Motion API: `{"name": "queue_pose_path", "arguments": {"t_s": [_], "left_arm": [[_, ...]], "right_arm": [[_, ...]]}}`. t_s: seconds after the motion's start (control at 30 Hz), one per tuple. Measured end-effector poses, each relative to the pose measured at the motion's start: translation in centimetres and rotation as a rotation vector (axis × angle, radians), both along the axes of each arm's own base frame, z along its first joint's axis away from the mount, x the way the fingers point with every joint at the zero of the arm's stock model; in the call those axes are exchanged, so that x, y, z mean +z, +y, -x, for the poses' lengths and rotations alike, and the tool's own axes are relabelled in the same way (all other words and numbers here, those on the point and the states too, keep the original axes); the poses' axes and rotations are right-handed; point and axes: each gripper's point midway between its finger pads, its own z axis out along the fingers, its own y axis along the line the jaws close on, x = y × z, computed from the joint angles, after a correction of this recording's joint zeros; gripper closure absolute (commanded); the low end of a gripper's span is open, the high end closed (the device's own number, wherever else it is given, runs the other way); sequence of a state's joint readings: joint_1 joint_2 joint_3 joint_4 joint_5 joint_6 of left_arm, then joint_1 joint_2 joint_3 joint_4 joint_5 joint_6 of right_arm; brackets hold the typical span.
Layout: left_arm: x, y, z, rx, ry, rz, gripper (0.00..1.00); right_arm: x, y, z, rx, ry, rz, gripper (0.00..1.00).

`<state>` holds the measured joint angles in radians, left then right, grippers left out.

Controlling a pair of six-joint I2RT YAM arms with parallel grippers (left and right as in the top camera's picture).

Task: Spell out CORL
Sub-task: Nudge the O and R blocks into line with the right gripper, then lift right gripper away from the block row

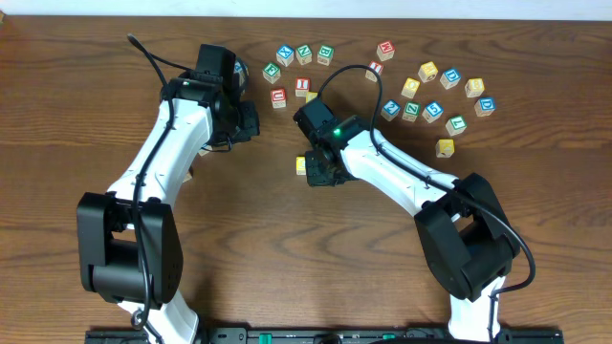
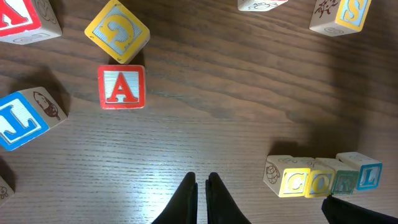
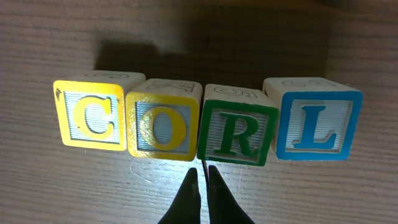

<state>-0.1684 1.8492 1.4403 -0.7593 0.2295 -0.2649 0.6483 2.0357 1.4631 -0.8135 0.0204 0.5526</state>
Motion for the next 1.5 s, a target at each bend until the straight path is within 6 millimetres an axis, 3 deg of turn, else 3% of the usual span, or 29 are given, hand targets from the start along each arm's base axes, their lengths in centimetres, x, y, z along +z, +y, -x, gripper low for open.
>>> {"name": "queue_pose_path", "arguments": {"t_s": [0.43,0.7,0.8,0.93,1.13,1.5], "left_arm": [[0.0,0.0,0.0,0.0,0.0,0.0,0.93],[0.0,0.0,0.0,0.0,0.0,0.0,0.92],[0.0,0.0,0.0,0.0,0.0,0.0,0.93],[0.0,0.0,0.0,0.0,0.0,0.0,0.93],[0.0,0.0,0.0,0.0,0.0,0.0,0.93],[0.0,0.0,0.0,0.0,0.0,0.0,0.93]], "right_arm": [[0.3,-0.5,0.3,-0.003,0.003,0.02,0.99],[5.5,-1.8,-1.7,-0.042,-0.153,0.004,0.99],[6.1,-2.6,-3.3,-0.079,-0.195,-0.005,0.99],[5.8,-4.4,-5.8,-0.143,-0.238,-0.009,0.99],[3.9,-6.2,-8.2,-0.192,-0.249,-0.005,0.99],[1.8,-5.6,-8.3,-0.153,-0.207,-0.02,0.99]]}}
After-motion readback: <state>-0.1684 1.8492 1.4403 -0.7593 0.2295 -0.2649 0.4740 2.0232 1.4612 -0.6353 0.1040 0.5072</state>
